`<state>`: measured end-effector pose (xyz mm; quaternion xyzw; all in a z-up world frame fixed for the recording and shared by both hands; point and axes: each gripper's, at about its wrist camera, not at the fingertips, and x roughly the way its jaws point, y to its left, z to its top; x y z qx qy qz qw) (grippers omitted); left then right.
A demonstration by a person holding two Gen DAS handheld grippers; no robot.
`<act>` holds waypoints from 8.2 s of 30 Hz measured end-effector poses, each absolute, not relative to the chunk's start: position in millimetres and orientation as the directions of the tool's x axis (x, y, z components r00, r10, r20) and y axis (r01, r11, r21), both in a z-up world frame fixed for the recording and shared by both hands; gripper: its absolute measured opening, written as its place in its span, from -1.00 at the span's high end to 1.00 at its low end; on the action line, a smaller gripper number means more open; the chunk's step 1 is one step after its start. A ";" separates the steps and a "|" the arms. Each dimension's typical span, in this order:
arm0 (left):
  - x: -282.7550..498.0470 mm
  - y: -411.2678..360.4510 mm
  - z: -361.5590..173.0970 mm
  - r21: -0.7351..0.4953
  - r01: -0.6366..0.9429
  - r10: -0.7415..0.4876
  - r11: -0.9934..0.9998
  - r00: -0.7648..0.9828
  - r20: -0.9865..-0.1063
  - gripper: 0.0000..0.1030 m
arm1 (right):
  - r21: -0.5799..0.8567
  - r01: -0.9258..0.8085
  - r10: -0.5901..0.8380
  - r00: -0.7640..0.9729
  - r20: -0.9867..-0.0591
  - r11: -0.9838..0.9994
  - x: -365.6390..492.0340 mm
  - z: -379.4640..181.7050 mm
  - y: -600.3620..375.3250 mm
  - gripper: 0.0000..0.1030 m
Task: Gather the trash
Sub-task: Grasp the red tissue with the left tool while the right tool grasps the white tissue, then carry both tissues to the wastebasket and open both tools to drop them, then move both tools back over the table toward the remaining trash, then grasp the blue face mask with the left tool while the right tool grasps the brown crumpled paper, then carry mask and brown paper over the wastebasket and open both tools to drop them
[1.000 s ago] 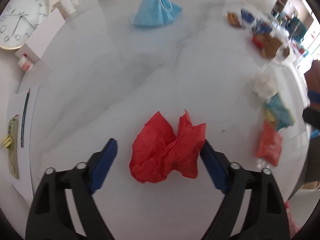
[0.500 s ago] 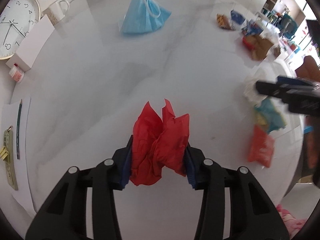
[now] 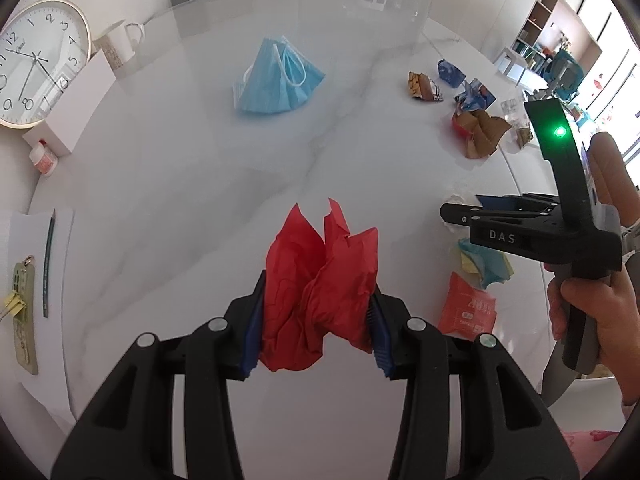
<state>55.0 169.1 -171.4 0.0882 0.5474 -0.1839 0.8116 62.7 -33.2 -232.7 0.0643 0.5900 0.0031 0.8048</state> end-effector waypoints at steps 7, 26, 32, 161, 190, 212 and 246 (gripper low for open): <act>53.4 156.7 -156.2 -0.058 0.415 -0.219 0.908 0.354 -0.909 0.16 | 0.121 0.049 0.093 0.388 -0.917 0.991 62.2 -196.3 -34.1 0.38; -28.6 2.6 -124.7 -0.101 0.691 -0.378 0.716 0.261 -0.888 0.15 | 0.113 0.177 0.007 0.508 -0.861 0.978 -107.6 -95.9 -162.8 0.34; -78.6 -75.0 -134.0 -0.154 0.703 -0.401 0.694 0.200 -0.894 0.12 | 0.090 0.112 0.028 0.463 -0.886 0.990 -160.6 -98.0 -229.0 0.34; 289.8 105.6 -242.1 -0.119 0.168 -0.168 0.979 0.320 -0.932 0.77 | -0.030 0.048 -0.044 0.333 -0.942 0.998 155.7 -229.0 -135.1 -0.82; 67.6 29.2 -128.5 -0.200 0.472 -0.369 0.858 0.298 -0.880 0.79 | 0.095 0.033 0.074 0.399 -0.914 0.995 -11.4 -128.0 -185.1 -0.17; -154.1 -186.7 -165.8 -0.275 0.637 -0.393 0.720 0.047 -0.918 0.79 | 0.106 -0.045 0.114 0.320 -0.941 0.993 -207.9 -140.4 -324.4 -0.18; -173.5 -220.2 -188.3 -0.149 0.719 -0.274 0.679 0.061 -0.960 -0.40 | 0.134 -0.014 0.132 0.301 -0.944 0.991 -211.8 -159.9 -338.1 -0.19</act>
